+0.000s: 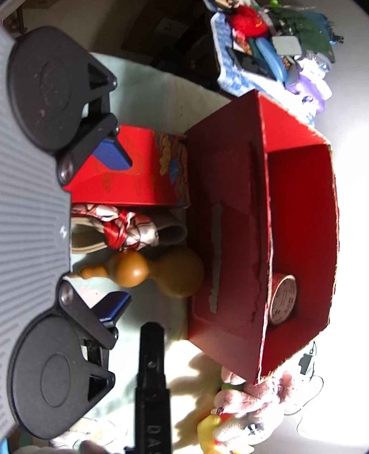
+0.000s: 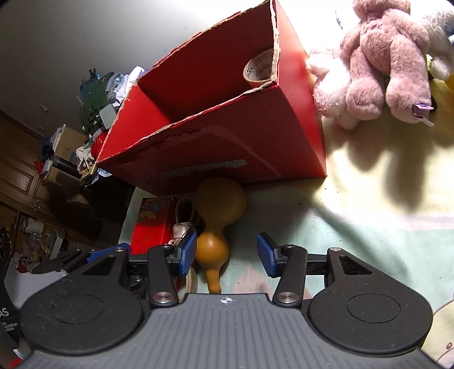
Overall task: Organize objects
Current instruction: 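Withdraw the right gripper and move it to the brown gourd, then close the right gripper around the gourd's narrow neck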
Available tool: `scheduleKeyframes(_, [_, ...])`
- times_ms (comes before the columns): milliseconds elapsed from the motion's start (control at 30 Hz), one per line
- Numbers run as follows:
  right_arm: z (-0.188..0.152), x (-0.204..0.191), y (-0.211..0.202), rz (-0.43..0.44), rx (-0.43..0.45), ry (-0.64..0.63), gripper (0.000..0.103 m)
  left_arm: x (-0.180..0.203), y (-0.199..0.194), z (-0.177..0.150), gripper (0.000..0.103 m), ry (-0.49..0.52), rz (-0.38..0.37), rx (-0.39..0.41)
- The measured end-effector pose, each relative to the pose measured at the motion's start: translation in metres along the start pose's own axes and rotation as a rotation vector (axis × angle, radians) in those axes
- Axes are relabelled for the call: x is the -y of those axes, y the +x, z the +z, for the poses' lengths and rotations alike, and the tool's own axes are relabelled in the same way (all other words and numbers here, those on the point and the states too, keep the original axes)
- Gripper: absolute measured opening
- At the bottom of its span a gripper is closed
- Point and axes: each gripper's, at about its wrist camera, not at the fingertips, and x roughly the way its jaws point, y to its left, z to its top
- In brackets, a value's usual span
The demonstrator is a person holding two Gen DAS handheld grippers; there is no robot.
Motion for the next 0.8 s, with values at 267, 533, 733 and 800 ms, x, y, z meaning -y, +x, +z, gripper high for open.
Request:
scheduleKeyframes(267, [0.006, -0.001, 0.020, 0.021, -0.053, 0.008, 0.051, 0.001, 0.003, 0.001, 0.088, 0.024, -0.127, 0.001])
scheduleKeyframes(533, [0.006, 0.001, 0.037, 0.024, -0.073, 0.014, 0.051, 0.004, 0.012, -0.001, 0.077, 0.027, -0.267, -0.016])
scheduleKeyframes(733, [0.006, 0.004, 0.047, 0.019, -0.091, 0.033, 0.051, -0.003, 0.026, -0.001, 0.077, 0.003, -0.306, -0.024])
scheduleKeyframes(800, [0.006, 0.005, 0.050, 0.010, -0.095, 0.043, 0.051, -0.004, 0.029, 0.000, 0.077, 0.008, -0.322, -0.015])
